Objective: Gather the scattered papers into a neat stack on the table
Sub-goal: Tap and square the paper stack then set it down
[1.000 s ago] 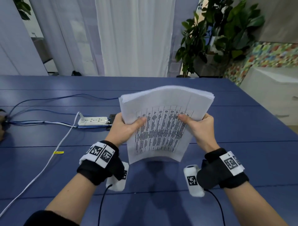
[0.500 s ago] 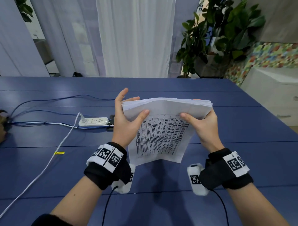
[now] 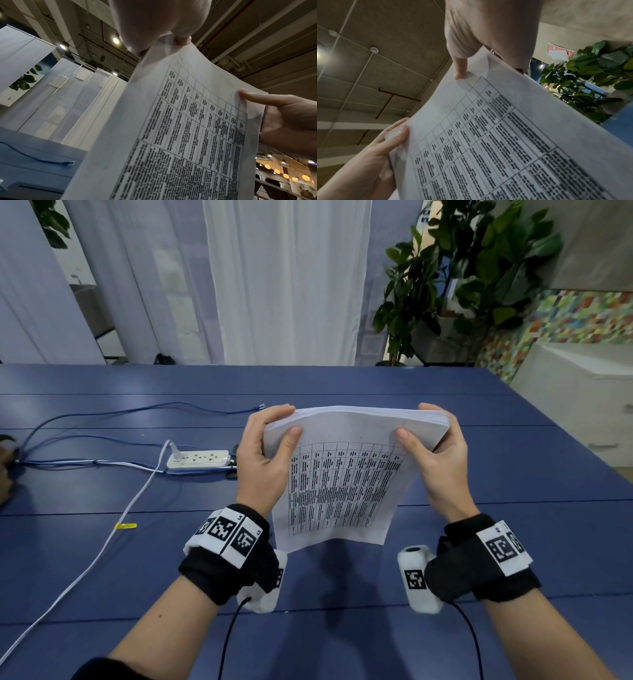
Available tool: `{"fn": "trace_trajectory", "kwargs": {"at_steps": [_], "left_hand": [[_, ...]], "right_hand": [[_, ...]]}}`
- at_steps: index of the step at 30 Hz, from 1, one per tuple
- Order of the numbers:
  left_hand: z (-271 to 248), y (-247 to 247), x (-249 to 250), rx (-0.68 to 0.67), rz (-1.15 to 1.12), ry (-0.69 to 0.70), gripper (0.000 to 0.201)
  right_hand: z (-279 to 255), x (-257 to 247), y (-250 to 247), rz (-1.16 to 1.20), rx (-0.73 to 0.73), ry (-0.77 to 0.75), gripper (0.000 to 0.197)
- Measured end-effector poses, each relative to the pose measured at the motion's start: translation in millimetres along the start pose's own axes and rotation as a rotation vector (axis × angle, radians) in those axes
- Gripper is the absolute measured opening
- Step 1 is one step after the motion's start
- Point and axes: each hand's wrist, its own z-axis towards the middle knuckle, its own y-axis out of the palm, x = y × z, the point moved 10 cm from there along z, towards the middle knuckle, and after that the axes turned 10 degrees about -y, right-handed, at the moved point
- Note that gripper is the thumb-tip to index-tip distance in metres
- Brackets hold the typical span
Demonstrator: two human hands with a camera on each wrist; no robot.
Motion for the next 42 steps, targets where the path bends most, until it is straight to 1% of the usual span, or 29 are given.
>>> {"fn": "trace_trajectory", "kwargs": {"at_steps": [2, 5, 9, 12, 13, 15, 16, 17, 18, 19, 21, 22, 24, 26, 27, 34, 38, 42], "left_hand": [[1.2, 2.1, 0.4, -0.015, -0.02, -0.012, 0.027], [2.4, 5.2, 1.4, -0.022, -0.006, 0.0, 0.028], [1.0, 6.7, -2.4, 0.039, 0.017, -0.014, 0.017], [-0.4, 6.1, -2.3, 0.056, -0.023, -0.039, 0.019], [-0.9, 6.6, -3.7, 0.042, -0.073, -0.07, 0.024], [0.0, 6.8, -11.9, -0.006, -0.185, -0.158, 0.044], [1.0, 7.5, -19.3, -0.04, -0.216, -0.223, 0.054], [1.4, 9.2, -28.1, -0.085, -0.224, -0.3, 0.057], [1.0, 11.9, -37.3, -0.138, -0.212, -0.374, 0.053], [0.2, 14.4, -45.4, -0.186, -0.182, -0.436, 0.044], [-3.2, 16.3, -55.3, -0.237, -0.124, -0.507, 0.03], [-4.1, 16.4, -56.7, -0.241, -0.116, -0.515, 0.027], [-3.6, 16.4, -54.7, -0.225, -0.121, -0.502, 0.025], [-1.8, 17.8, -50.3, -0.202, -0.139, -0.49, 0.023], [-1.2, 19.3, -48.4, -0.193, -0.152, -0.49, 0.022], [0.5, 29.9, -39.6, -0.229, -0.162, -0.454, 0.019], [1.7, 27.7, -38.6, -0.162, -0.148, -0.435, 0.012], [2.1, 23.4, -37.1, -0.137, -0.145, -0.404, 0.015]], "right_hand": [[1.0, -0.3, 0.5, -0.001, -0.003, -0.009, 0.036], [1.1, 0.4, 4.1, 0.013, -0.005, -0.013, 0.035], [2.2, 1.7, 5.7, 0.026, 0.028, -0.024, 0.03], [1.9, 2.8, 3.9, 0.021, 0.042, -0.02, 0.024], [1.3, 2.5, 5.3, 0.013, 0.032, -0.021, 0.023], [1.6, 2.5, 6.3, -0.004, 0.018, -0.022, 0.024], [2.4, 2.1, 5.7, -0.01, 0.016, -0.027, 0.026], [3.0, 0.0, 5.3, -0.027, 0.009, -0.039, 0.029], [3.9, -2.8, 4.5, -0.064, -0.006, -0.068, 0.034], [4.3, -8.4, 4.6, -0.121, -0.028, -0.113, 0.041], [3.1, -16.9, 10.2, -0.218, -0.1, -0.177, 0.055], [2.3, -19.0, 14.4, -0.256, -0.138, -0.2, 0.058], [0.8, -22.8, 19.7, -0.327, -0.197, -0.254, 0.05], [1.9, -25.1, 17.8, -0.376, -0.187, -0.288, 0.038], [2.5, -25.6, 16.4, -0.382, -0.18, -0.293, 0.035], [6.4, -30.7, 13.4, -0.426, -0.153, -0.359, 0.028], [5.8, -33.7, 17.8, -0.492, -0.162, -0.416, 0.031], [6.6, -35.6, 18.5, -0.469, -0.17, -0.421, 0.034]]}}
